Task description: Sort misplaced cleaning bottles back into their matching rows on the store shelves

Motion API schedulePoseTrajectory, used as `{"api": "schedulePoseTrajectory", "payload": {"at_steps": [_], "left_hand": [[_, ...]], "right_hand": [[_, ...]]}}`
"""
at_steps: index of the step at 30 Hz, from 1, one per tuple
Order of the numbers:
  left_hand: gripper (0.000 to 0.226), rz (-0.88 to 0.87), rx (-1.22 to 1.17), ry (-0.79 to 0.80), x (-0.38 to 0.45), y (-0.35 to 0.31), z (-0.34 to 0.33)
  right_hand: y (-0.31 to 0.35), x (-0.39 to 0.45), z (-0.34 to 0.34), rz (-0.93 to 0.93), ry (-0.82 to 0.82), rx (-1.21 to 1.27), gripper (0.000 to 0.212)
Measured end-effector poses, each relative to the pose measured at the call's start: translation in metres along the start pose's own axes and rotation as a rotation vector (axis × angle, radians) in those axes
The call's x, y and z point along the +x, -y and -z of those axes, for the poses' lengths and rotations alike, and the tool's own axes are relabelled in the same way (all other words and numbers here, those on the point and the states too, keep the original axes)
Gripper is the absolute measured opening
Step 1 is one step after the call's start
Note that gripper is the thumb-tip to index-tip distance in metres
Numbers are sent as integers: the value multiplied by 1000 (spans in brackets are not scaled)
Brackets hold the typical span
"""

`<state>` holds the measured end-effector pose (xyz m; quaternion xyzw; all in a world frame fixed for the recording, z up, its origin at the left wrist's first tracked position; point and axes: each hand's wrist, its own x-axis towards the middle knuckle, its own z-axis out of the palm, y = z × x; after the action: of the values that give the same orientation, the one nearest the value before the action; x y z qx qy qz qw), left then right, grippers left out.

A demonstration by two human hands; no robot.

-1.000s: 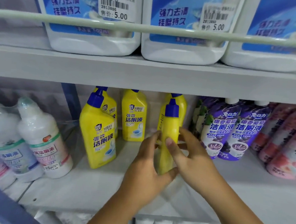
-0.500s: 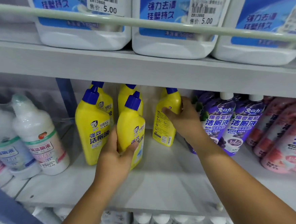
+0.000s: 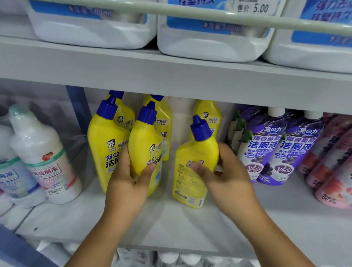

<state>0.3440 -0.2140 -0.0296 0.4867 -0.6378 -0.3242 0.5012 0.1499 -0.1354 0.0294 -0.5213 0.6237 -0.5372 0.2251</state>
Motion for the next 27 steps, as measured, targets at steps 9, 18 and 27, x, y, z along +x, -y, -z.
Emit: {"api": "schedulePoseTrajectory", "payload": {"at_steps": [9,18,27], "left_hand": [[52,26,-210,-38,-13,12,-4],[43,57,-119,0,-17,15,3],[45,70,-135,29,-17,13,7]], "right_hand": [[7,-7,-5,6,127,31,38],[0,-14,-16,130,-303,-332,43],[6,8,17,-108,68,80,49]]}}
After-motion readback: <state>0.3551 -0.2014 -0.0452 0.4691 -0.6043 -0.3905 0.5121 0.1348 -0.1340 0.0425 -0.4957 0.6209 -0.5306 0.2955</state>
